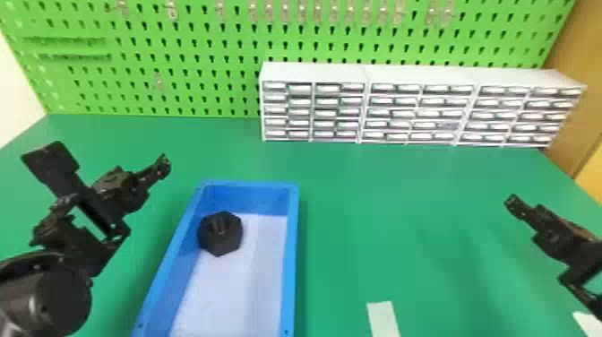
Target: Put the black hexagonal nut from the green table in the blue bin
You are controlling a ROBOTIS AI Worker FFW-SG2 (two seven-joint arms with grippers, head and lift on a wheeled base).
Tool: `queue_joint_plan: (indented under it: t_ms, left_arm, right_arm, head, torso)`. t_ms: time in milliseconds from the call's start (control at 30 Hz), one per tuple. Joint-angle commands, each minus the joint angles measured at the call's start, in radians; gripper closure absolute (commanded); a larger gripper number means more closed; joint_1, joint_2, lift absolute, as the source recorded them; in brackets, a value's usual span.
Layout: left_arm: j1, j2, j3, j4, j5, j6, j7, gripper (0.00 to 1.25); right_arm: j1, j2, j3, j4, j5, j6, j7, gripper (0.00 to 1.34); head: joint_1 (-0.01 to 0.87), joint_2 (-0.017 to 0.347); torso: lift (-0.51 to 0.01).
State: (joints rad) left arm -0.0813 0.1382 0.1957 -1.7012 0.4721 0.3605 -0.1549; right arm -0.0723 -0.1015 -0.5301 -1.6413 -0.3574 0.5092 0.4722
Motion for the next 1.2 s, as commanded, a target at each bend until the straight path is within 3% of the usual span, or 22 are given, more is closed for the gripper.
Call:
queue_joint_plan:
  t_ms: [0,400,1167]
  left_arm:
    - [-0.001,0.0,-0.002,0.003,0.003,0.0,0.0,0.14]
    - [-0.003,0.0,-0.006,0.011,0.008,0.0,0.0,0.14]
    - [-0.006,0.0,-0.01,0.015,0.013,0.0,0.0,0.14]
  right_arm:
    - [0.0,-0.003,0.002,0.0,0.003,0.015,0.0,0.53]
    - [-0.007,-0.03,0.005,0.008,0.003,0.114,0.0,0.52]
    - [-0.044,-0.024,0.009,0.028,0.032,0.118,0.0,0.52]
  head:
    - [0.666,0.032]
    - [0.666,0.032]
    - [0.666,0.032]
  torso:
    - [-0.1]
    - [-0.1]
    - [-0.1]
